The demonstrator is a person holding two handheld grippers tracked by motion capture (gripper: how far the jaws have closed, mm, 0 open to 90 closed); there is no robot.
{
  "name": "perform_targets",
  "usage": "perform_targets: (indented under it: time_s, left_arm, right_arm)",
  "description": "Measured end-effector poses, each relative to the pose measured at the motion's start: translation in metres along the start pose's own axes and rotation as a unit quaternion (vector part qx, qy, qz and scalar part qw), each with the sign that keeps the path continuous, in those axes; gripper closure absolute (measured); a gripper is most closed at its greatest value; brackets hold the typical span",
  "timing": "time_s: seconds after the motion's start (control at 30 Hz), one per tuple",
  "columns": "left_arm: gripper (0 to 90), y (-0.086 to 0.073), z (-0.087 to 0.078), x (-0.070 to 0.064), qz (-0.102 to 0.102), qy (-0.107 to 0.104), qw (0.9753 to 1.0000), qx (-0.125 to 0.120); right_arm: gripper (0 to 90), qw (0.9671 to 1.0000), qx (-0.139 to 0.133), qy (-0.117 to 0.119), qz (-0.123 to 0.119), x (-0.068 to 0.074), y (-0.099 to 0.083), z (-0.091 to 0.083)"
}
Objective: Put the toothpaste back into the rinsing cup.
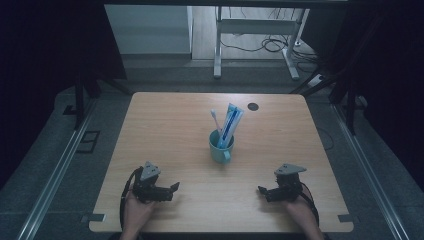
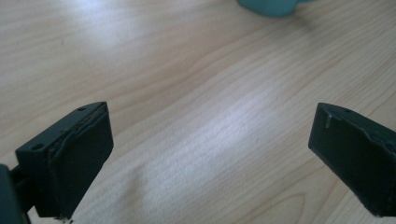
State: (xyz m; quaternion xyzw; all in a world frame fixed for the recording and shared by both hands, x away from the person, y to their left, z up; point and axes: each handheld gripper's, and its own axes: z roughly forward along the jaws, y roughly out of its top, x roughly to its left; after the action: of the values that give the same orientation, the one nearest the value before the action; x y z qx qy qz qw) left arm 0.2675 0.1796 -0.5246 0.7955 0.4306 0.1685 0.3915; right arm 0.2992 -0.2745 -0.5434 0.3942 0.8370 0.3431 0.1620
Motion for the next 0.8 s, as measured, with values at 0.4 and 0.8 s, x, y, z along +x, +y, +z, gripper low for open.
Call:
perform_targets:
  time_s: [0.4,0.8]
  left_arm:
    - [0.0,-0.013,0.015,-0.001,-0.003,-0.003,0.9987,0.052]
    - [0.0,-0.011,0.021,-0.007,0.015,0.015,0.9968,0.077]
  right_arm:
    - [0.4,1.0,0.0,0.0,0.0,0.0,0.0,0.0]
    - [0.4,1.0,0.0,0.0,0.0,0.0,0.0,0.0]
